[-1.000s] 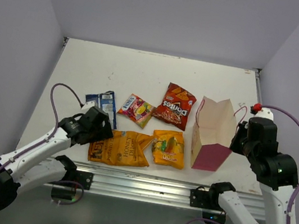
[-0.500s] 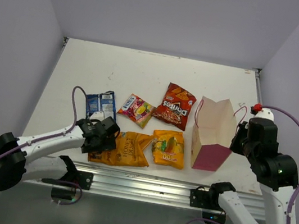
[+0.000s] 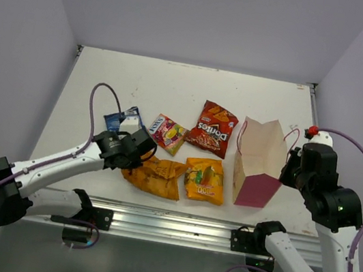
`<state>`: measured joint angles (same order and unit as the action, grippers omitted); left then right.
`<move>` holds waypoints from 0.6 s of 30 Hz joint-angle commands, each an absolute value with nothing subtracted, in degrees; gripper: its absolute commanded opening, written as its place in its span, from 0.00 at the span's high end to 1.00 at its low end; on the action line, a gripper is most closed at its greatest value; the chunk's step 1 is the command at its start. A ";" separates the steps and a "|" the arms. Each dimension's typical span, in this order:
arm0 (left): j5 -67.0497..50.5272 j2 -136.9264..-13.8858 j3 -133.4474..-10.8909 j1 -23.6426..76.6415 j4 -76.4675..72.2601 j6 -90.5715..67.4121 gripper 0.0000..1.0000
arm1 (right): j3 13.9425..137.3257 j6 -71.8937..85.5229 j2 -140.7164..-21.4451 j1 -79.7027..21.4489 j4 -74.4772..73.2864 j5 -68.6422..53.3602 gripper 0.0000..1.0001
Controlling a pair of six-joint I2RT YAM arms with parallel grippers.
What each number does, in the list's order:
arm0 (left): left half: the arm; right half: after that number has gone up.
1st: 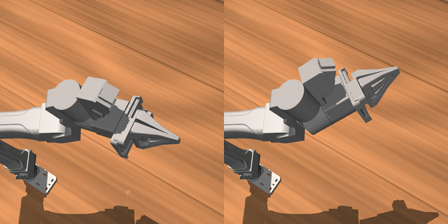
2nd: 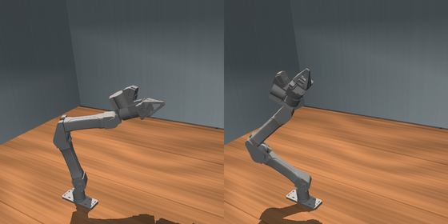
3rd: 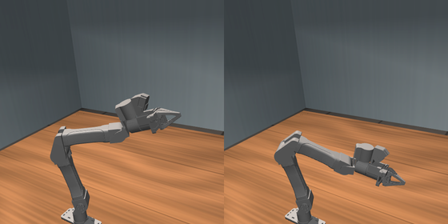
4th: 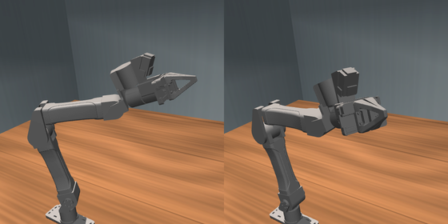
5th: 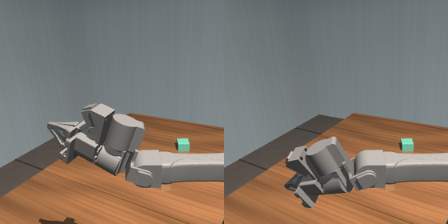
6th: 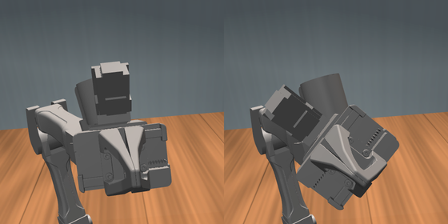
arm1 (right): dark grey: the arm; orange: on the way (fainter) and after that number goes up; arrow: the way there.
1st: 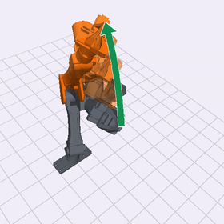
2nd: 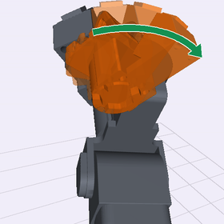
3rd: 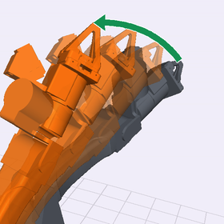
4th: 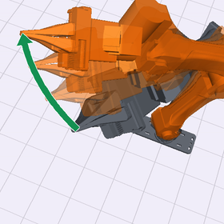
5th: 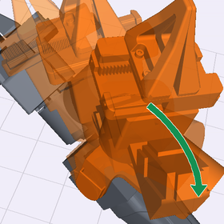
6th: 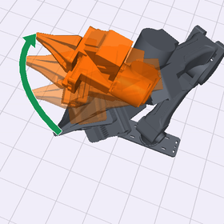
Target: Place the snacks into the paper bag
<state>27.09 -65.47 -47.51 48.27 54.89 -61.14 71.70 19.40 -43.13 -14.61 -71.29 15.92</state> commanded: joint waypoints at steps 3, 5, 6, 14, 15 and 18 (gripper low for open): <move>34.63 -65.91 -74.29 53.43 52.30 -50.64 1.00 | 73.83 18.02 -43.51 -14.68 -69.17 15.73 1.00; 33.40 -68.54 -80.39 54.14 51.16 -47.31 1.00 | 73.83 17.93 -43.51 -14.59 -69.26 15.91 1.00; 33.05 -69.60 -85.99 54.92 50.89 -46.33 1.00 | 74.00 17.93 -43.51 -14.68 -69.34 16.00 1.00; 29.53 -78.56 -104.75 61.69 36.57 -37.63 1.00 | 74.79 17.84 -43.77 -14.68 -69.87 16.79 1.00; 31.10 -79.97 -109.55 63.44 35.08 -36.57 1.00 | 74.79 17.84 -43.77 -14.59 -69.96 16.87 1.00; 39.07 -87.34 -122.80 69.23 34.63 -30.17 1.00 | 74.97 17.84 -43.60 -14.59 -70.14 17.05 1.00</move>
<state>32.12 -83.72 -111.07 64.45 42.85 -38.06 72.77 19.22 -43.51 -14.61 -71.18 16.01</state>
